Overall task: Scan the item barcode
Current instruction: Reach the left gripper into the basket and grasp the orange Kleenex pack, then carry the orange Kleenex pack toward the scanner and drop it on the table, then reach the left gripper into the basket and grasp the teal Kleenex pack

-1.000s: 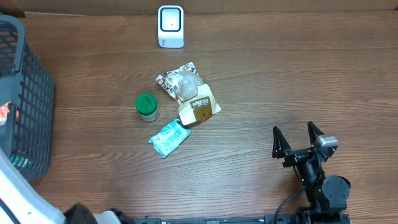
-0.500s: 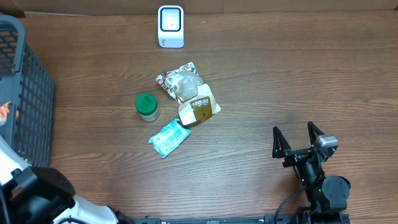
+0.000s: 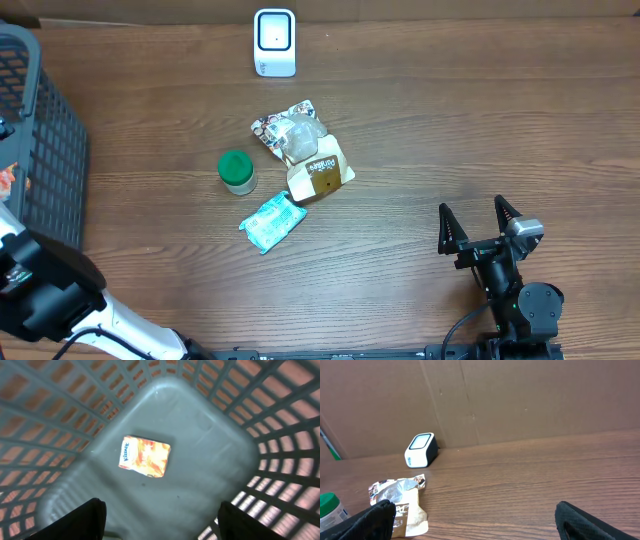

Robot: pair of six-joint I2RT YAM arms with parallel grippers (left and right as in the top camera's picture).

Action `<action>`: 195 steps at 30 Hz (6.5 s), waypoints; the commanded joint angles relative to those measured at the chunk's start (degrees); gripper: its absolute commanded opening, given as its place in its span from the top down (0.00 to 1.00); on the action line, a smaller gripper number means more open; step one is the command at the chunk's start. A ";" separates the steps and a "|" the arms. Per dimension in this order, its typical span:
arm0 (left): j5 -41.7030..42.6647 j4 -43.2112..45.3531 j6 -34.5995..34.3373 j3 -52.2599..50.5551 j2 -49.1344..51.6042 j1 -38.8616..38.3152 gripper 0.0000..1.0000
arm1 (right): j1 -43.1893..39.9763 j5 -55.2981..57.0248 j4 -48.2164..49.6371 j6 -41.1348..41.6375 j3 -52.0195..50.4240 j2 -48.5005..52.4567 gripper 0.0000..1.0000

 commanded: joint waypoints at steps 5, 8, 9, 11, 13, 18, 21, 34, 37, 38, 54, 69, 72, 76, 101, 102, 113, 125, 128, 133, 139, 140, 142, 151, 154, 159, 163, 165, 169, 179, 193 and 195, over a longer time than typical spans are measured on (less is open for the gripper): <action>0.79 1.57 3.17 0.37 5.66 0.55 0.27 | -0.09 0.09 0.22 -0.04 -0.61 -0.63 0.00; 1.18 1.73 3.76 0.37 7.50 0.55 0.27 | -0.09 0.07 0.22 -0.07 -0.61 -0.63 0.00; 1.38 1.77 3.76 0.37 8.11 0.55 0.27 | -0.09 0.07 0.22 -0.07 -0.61 -0.63 0.00; 1.38 1.97 3.76 0.35 9.09 0.55 0.28 | -0.09 0.09 0.22 -0.07 -0.61 -0.63 0.00; 1.36 2.12 3.85 0.35 9.86 0.55 0.28 | -0.09 0.07 0.22 -0.04 -0.61 -0.63 0.00; 1.33 2.56 5.44 0.31 11.50 0.55 0.28 | -0.09 0.07 0.22 -0.07 -0.61 -0.63 0.00; 1.36 3.06 6.56 0.31 12.59 0.50 0.28 | -0.09 0.09 0.22 -0.07 -0.61 -0.63 0.00; -1.60 4.37 7.13 0.31 19.15 0.50 0.28 | -0.09 0.07 0.22 -0.04 -0.61 -0.63 0.00; -3.56 4.33 6.47 0.31 20.44 0.52 0.30 | -0.09 0.09 0.22 -0.04 -0.61 -0.63 0.00; -4.04 4.46 6.47 0.31 20.74 0.52 0.30 | -0.09 0.09 0.22 -0.07 -0.61 -0.63 0.00; -4.44 5.75 6.51 0.31 26.01 0.50 0.72 | -0.09 0.09 0.22 -0.04 -0.61 -0.63 0.00; -4.46 2.56 0.17 0.68 21.07 0.50 0.96 | -0.09 0.09 0.22 -0.07 -0.61 -0.63 0.00; -4.39 2.10 -1.46 0.68 17.33 0.46 0.96 | -0.09 0.09 0.22 -0.04 -0.61 -0.63 0.00; -3.82 1.90 -3.72 0.68 11.76 0.46 0.96 | -0.09 0.07 0.22 -0.04 -0.61 -0.63 0.00; 13.81 -17.11 -6.82 0.07 -24.11 -25.09 0.95 | -0.09 0.09 0.22 -0.04 -0.61 -0.63 0.00; 13.05 -18.03 -6.80 -0.79 -23.93 -28.00 0.96 | -0.09 0.07 0.22 -0.04 -0.61 -0.63 0.00; 12.15 -10.29 -8.81 -22.08 -23.80 -56.00 0.96 | -0.09 0.07 0.22 -0.04 -0.61 -0.63 0.00; 7.76 9.05 -18.25 -41.90 -23.47 -75.36 0.96 | -0.09 0.07 0.22 -0.04 -0.61 -0.63 0.00; 7.78 12.92 -18.64 -43.91 -23.04 -78.71 0.96 | -0.09 0.09 0.22 -0.04 -0.61 -0.63 0.00; 5.90 16.02 -18.40 -45.66 -18.82 -84.37 0.96 | -0.09 0.07 0.22 -0.04 -0.61 -0.63 0.00; 5.29 17.09 -18.60 -45.57 -12.52 -85.02 0.82 | -0.09 0.07 0.22 -0.04 -0.61 -0.63 0.00; 5.49 17.00 -18.60 -45.40 -12.15 -84.91 0.73 | -0.09 0.09 0.22 -0.04 -0.61 -0.63 0.00; 5.77 16.81 -18.53 -45.11 -12.26 -84.52 0.61 | -0.09 0.07 0.22 -0.07 -0.61 -0.63 0.00; 4.52 13.20 -15.08 -37.33 -12.68 -82.97 0.55 | -0.09 0.09 0.22 -0.04 -0.61 -0.63 0.00; 1.66 7.41 -14.25 -29.42 -12.68 -81.88 0.54 | -0.09 0.07 0.22 -0.07 -0.61 -0.63 0.00; -4.04 -7.17 -14.29 -10.93 -12.68 -77.53 0.54 | -0.09 0.07 0.22 -0.04 -0.61 -0.63 0.00; -5.70 -17.27 -14.34 2.14 -13.09 -71.08 0.55 | -0.09 0.07 0.22 -0.04 -0.61 -0.63 0.00; -6.47 -20.79 -14.43 6.69 -14.10 -66.75 0.56 | -0.09 0.07 0.22 -0.07 -0.61 -0.63 0.00; -6.84 -23.93 -16.11 10.25 -18.10 -54.99 0.54 | -0.09 0.09 0.22 -0.07 -0.61 -0.63 0.00; -0.31 -22.95 -16.90 10.19 -20.98 -12.98 0.52 | -0.09 0.09 0.22 -0.07 -0.61 -0.63 0.00; 7.28 -25.42 -12.33 9.16 -5.60 4.70 0.50 | -0.09 0.09 0.22 -0.04 -0.61 -0.63 0.00; 4.98 -25.86 -12.37 7.89 -3.82 4.68 0.49 | -0.09 0.07 0.22 -0.07 -0.61 -0.63 0.00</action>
